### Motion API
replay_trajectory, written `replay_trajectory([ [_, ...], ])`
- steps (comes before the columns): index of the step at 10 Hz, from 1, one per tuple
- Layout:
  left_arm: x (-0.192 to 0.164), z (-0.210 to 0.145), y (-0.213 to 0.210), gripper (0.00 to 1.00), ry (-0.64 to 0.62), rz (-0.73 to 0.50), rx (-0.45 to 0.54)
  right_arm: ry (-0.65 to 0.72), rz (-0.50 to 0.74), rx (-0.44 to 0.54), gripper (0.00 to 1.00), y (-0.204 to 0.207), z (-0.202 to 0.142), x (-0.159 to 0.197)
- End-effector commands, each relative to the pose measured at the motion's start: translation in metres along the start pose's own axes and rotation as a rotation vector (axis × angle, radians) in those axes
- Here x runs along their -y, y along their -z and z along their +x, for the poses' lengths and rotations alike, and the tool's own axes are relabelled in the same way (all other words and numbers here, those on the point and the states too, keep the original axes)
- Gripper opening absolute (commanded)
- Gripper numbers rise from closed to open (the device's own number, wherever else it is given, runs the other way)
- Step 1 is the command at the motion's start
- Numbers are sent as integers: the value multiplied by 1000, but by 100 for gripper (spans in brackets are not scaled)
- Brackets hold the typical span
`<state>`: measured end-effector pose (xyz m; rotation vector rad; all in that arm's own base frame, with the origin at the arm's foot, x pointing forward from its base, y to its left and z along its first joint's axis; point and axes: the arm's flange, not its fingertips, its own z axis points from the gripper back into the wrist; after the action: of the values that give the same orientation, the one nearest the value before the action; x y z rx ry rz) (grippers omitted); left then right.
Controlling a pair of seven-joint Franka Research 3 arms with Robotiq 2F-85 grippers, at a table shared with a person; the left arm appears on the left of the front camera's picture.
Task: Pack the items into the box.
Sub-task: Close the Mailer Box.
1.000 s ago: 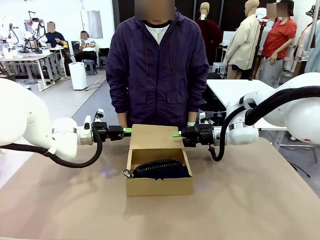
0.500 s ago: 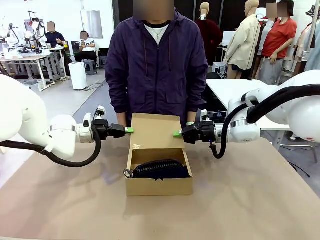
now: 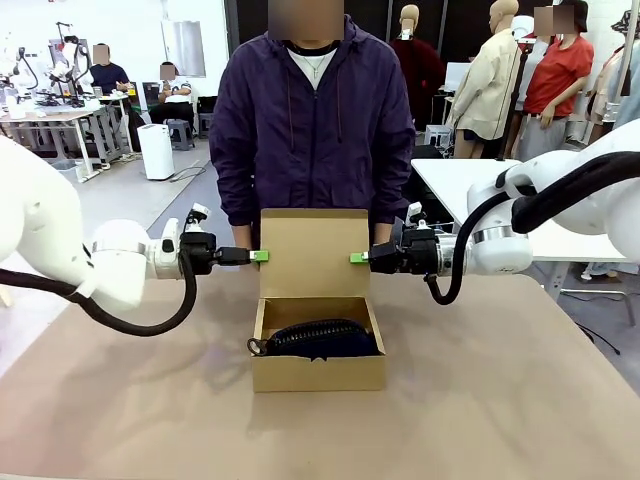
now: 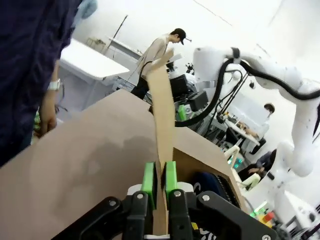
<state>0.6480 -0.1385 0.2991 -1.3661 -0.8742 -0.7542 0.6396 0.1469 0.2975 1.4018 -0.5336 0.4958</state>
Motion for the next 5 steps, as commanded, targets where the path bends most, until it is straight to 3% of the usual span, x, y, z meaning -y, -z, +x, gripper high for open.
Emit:
replay_trajectory([
  [1,32,-10,-7,14,163,-14,39,-80,-4,44,23,-3,-11,0],
  [2,0,0,0,14,0,0,0,0,0,0,23,0,0,0],
  [5,0,0,0,14,0,0,0,0,0,0,23,0,0,0],
])
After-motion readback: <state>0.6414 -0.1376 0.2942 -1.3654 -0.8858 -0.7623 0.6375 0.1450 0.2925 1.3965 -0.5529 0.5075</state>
